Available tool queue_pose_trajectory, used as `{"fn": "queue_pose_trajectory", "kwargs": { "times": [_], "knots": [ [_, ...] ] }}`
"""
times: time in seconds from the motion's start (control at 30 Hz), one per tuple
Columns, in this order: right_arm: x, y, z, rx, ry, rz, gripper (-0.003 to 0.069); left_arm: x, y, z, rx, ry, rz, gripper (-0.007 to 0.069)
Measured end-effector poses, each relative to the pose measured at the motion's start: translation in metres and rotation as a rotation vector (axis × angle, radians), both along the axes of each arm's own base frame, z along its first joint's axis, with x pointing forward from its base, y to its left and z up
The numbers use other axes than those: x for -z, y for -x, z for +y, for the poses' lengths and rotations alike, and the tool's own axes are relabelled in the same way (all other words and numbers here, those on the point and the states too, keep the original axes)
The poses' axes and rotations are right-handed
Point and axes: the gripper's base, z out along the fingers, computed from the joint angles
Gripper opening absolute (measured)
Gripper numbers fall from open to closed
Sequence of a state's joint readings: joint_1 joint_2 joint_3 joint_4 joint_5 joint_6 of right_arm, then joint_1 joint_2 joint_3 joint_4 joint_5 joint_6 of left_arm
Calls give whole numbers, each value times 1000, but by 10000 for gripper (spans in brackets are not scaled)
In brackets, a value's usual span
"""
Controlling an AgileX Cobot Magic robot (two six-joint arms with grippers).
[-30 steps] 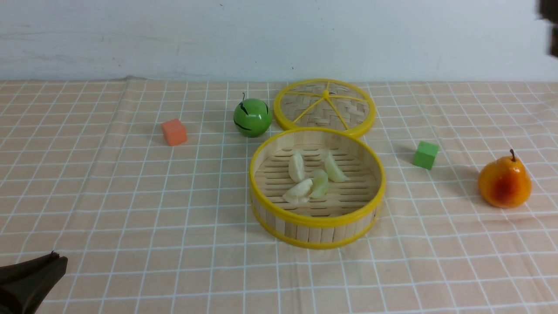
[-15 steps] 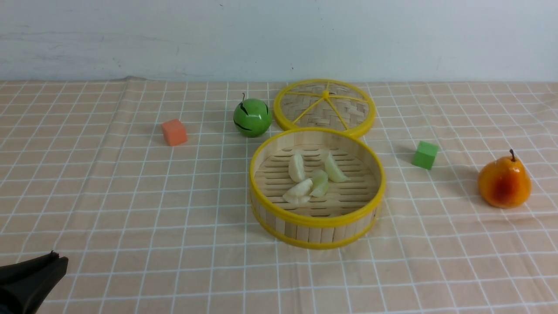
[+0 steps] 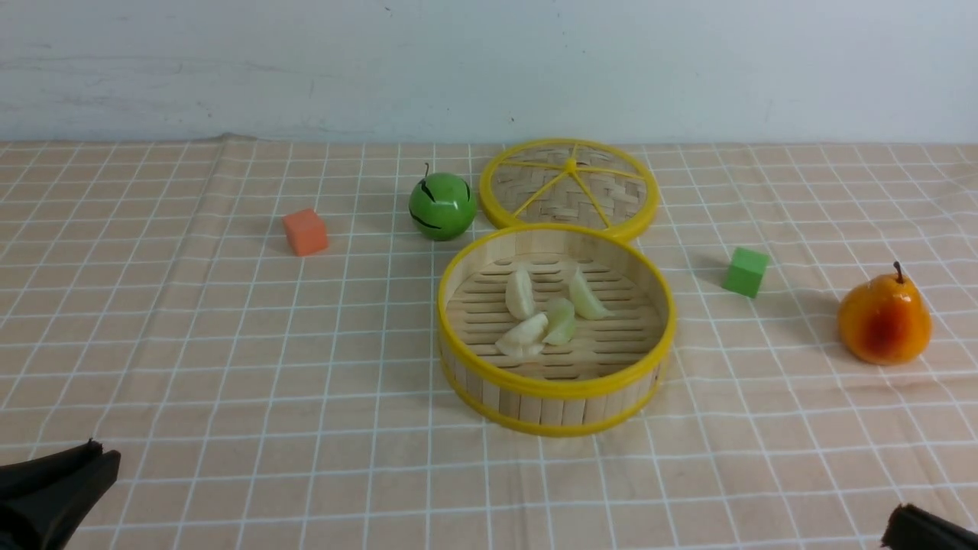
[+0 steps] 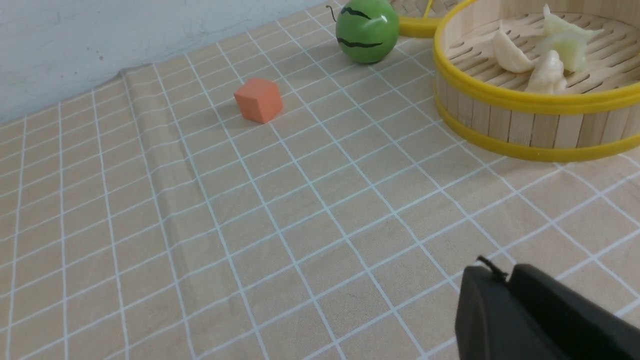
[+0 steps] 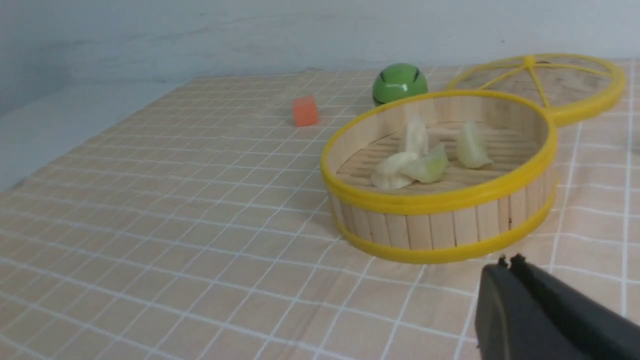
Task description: Put the dumplings into the steamer on the table with the brown tablecloth.
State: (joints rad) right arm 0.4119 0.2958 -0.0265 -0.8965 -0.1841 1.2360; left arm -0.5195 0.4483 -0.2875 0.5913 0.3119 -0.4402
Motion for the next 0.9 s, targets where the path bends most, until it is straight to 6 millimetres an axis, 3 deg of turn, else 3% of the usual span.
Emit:
{"fn": "queue_pose_trajectory", "kwargs": {
  "times": [0.23,0.5,0.73,0.9],
  "knots": [
    [-12,17,-25,182,-126,-103,-3,0,0,0,0,0,0,57],
    [-6,16,-38,355,-107,-66,-3,0,0,0,-2,-3,3,61],
    [23,14,-40,473,25,30,-3,1,0,1,-5,-6,7,71],
    [26,14,-39,465,137,27,-3,1,0,1,-8,-8,11,74]
  ]
}}
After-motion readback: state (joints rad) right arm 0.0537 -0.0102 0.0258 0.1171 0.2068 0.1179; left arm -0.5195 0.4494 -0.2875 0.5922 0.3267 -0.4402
